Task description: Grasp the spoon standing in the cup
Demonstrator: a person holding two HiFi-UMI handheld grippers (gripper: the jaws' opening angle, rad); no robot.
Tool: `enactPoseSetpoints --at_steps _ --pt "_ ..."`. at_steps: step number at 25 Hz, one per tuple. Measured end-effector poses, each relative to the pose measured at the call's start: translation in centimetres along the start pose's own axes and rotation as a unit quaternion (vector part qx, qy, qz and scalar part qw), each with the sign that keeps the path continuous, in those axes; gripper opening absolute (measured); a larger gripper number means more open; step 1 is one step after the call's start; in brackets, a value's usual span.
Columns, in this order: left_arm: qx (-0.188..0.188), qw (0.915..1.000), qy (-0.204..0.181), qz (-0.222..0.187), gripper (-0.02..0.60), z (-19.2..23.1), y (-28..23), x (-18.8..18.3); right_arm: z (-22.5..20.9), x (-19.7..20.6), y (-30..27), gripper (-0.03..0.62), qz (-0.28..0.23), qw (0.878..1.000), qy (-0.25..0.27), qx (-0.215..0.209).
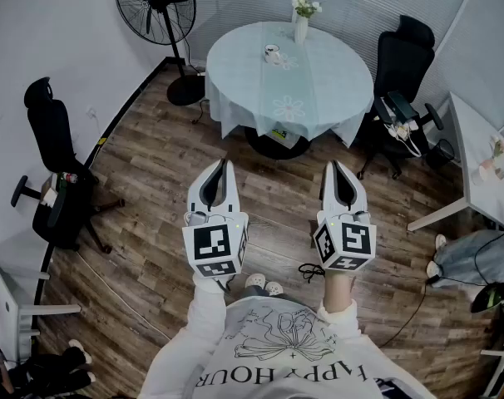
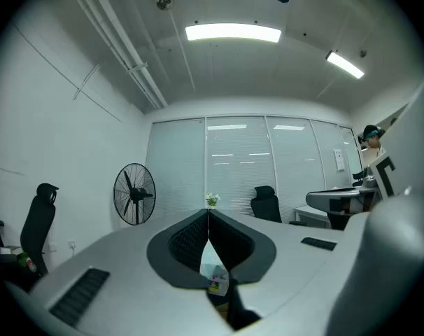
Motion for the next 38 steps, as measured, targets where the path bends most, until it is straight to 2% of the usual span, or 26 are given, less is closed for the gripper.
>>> enactPoseSetpoints --at_steps 15,26,33,35,38 --pt "0.011 0.9998 0.014 -0.005 0.007 2.2 -0.6 0.3 1.7 0.6 -1.4 0.011 -0.004 1.000 0.001 0.002" --pt "0.017 0.9997 0.016 0.012 0.008 4.3 -2.3 1.3 3.1 1.6 -3.0 0.011 0.009 1.000 -0.001 0.010" --pt "0.017 0.9995 0.017 0.021 0.011 4.0 -4.7 1.5 2.0 1.8 -5.0 0.011 0.017 1.000 0.003 0.013" --pt "0.017 0.9994 0.017 0.024 0.040 4.0 -5.7 1.5 1.6 1.8 -5.9 0.011 0.017 1.000 0.006 0.014" --pt "0.011 0.9994 0.019 0.025 0.051 4.1 -7.4 1.4 0.8 1.8 -7.8 0.011 0.017 1.000 0.004 0.009"
Point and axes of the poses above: the fingertips, and each gripper's own axes: y backward along the fingers, z to its left, x out of its underside, the point moved 6 cm from there along y, backward along the fingers, and after that the axes turned 12 degrees about z, right-handed, at the moved point
